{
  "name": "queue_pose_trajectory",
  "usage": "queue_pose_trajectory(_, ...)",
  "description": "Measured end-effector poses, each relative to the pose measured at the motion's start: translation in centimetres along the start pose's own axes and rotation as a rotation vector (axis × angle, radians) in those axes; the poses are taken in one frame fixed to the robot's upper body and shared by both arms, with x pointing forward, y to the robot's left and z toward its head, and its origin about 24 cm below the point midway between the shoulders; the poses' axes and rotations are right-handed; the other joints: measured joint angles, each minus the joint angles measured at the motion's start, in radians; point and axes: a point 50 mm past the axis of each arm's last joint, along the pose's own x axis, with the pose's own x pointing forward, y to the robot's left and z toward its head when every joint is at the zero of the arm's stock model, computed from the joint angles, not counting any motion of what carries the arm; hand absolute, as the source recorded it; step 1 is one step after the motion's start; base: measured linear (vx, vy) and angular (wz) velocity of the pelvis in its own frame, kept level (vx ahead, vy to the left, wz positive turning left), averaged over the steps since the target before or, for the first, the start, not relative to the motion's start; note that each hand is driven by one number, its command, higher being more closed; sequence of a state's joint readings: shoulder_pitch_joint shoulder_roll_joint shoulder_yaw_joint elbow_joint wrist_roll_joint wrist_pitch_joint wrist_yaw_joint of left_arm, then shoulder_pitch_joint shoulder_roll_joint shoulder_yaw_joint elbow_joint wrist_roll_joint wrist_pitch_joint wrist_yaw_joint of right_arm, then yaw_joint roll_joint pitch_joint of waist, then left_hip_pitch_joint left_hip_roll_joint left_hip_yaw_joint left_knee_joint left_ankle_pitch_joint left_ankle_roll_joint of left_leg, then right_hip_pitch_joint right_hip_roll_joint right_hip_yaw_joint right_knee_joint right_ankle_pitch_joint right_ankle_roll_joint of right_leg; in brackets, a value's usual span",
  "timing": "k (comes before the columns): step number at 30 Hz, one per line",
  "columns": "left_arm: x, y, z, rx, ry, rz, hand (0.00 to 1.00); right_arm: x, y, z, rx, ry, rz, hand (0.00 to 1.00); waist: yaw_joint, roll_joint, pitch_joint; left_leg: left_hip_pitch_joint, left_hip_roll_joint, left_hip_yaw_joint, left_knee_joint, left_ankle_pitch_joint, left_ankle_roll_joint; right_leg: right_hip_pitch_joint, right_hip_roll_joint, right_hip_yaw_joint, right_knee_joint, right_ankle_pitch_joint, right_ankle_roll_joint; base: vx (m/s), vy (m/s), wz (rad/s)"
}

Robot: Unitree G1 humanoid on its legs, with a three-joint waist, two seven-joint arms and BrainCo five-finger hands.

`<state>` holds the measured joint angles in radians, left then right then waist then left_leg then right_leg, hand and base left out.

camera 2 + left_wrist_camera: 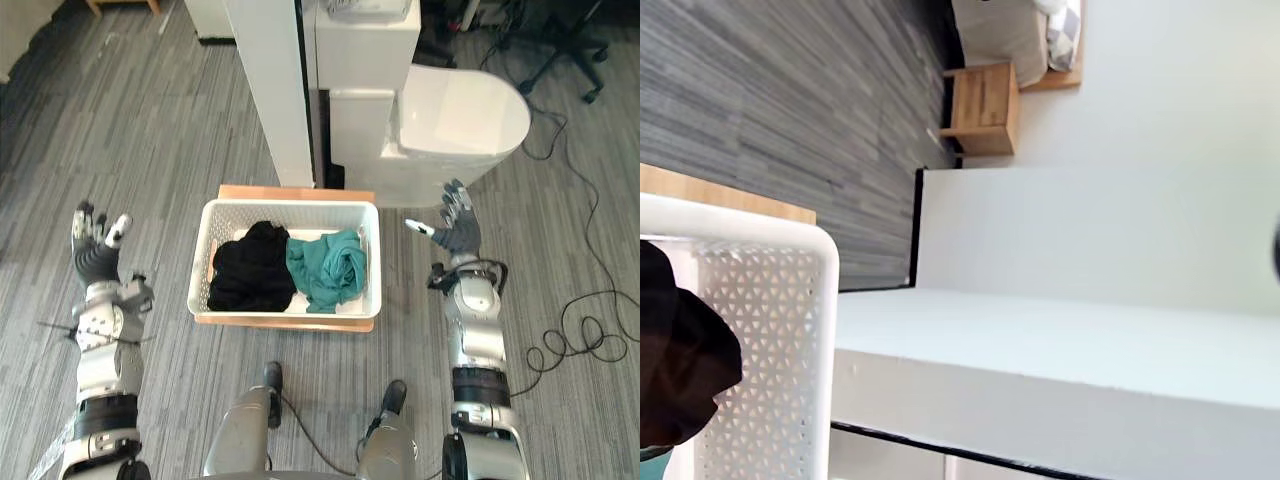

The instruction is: Pick up the laundry basket with both hands and put the clothes into the washing machine.

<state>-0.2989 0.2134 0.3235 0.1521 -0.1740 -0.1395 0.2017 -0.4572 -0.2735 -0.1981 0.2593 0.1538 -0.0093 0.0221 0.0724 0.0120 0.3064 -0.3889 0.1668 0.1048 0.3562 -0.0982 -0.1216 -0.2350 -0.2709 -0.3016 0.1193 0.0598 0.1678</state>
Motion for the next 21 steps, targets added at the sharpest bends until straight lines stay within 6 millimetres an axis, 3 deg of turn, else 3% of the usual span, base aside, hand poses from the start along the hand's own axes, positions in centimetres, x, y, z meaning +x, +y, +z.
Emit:
queue_pose_trajectory(3, 1.4, -2.4, 1.4, 0.025, -0.047, -0.045, 0.0, 1.1, 0.5, 1.3, -0.012, -0.027, 0.021, 0.0, -0.002, 0.001, 0.047, -0.039, 0.01, -0.013, 0.007, 0.009, -0.005, -0.029, 0.014, -0.003, -0.001, 0.011, -0.011, -0.06, -0.027, -0.01)
queue_pose_trajectory(5, 2.1, -3.2, 1.3, 0.028, -0.029, -0.054, 0.0, 1.6, 0.6, 1.2, -0.008, -0.012, 0.014, 0.0, -0.003, 0.0, 0.066, -0.052, 0.012, -0.014, 0.005, 0.015, -0.005, -0.042, 0.017, -0.003, -0.003, 0.015, -0.013, -0.03, -0.015, 0.01)
queue_pose_trajectory(11, 5.2, -4.7, 1.2, 0.109, 0.045, -0.058, 0.0, 4.2, 2.4, 1.8, -0.001, 0.041, 0.023, 0.0, 0.003, 0.002, 0.121, -0.09, 0.028, -0.024, -0.03, 0.057, -0.017, -0.085, 0.037, -0.014, -0.012, 0.032, -0.036, -0.04, -0.032, 0.02)
queue_pose_trajectory(16, 6.4, -5.6, 0.6, 0.162, 0.112, -0.06, 0.0, 4.5, 4.0, 0.8, 0.01, 0.093, 0.046, 0.0, 0.02, 0.003, 0.139, -0.11, 0.043, -0.033, -0.048, 0.078, -0.026, -0.105, 0.057, -0.024, -0.021, 0.04, -0.042, -0.03, -0.043, -0.01)
queue_pose_trajectory(21, 8.3, -5.7, 0.8, 0.241, 0.155, -0.059, 0.0, 5.0, 7.6, 0.0, 0.021, 0.153, 0.138, 0.0, 0.021, 0.003, 0.153, -0.131, 0.05, -0.031, -0.096, 0.123, -0.033, -0.151, 0.067, -0.023, -0.02, 0.052, -0.057, -0.04, -0.038, -0.03)
